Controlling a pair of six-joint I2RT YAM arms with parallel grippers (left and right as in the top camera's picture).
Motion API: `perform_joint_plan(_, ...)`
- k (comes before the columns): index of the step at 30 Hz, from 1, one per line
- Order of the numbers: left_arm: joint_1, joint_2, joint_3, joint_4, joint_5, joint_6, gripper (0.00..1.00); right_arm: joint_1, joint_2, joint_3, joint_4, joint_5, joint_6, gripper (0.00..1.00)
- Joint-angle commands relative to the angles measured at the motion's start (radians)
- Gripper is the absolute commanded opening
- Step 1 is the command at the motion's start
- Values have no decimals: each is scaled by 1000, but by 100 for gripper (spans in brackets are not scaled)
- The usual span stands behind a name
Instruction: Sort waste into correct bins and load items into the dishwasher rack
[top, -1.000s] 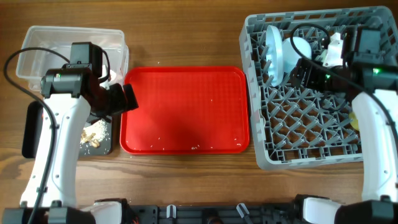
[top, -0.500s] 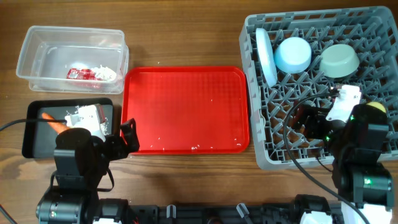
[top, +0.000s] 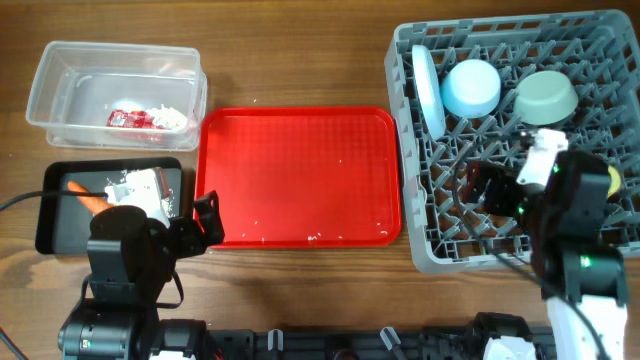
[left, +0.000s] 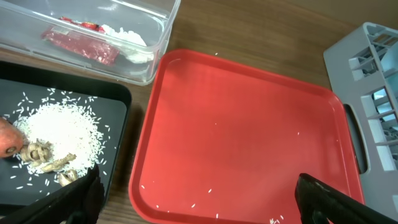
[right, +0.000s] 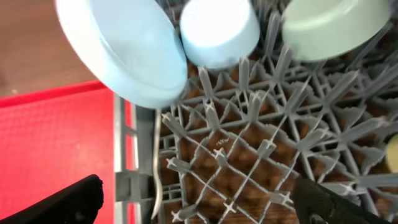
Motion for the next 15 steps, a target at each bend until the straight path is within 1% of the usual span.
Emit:
perform_joint_plan(1, -4, -6, -8, 0, -17, 5, 100, -2, -159, -11, 2, 11, 11, 100)
perform_joint_plan(5, -4, -6, -8, -3, -17, 5, 100, 11, -350, -27, 0, 13, 8, 100)
perform_joint_plan(7, -4, -6, -8, -3, -17, 5, 100, 36, -429, -91, 28, 44, 0, 100)
perform_joint_plan(8, -4, -6, -8, -3, -17, 5, 100, 51, -486, -158, 68, 45, 1, 100)
perform_joint_plan(10, -4, -6, -8, -3, -17, 5, 100, 82, -610, -315, 224, 45, 4, 100)
perform_joint_plan(11, -4, -6, -8, -3, -17, 6, 100, 103, -684, -409, 355, 45, 2, 100)
perform_joint_plan(13, -4, -6, -8, -3, -17, 6, 100, 116, -764, -520, 515, 49, 0, 100)
perform_joint_plan(15, -4, -6, -8, -3, -17, 5, 100, 116, -818, -609, 622, 49, 0, 100)
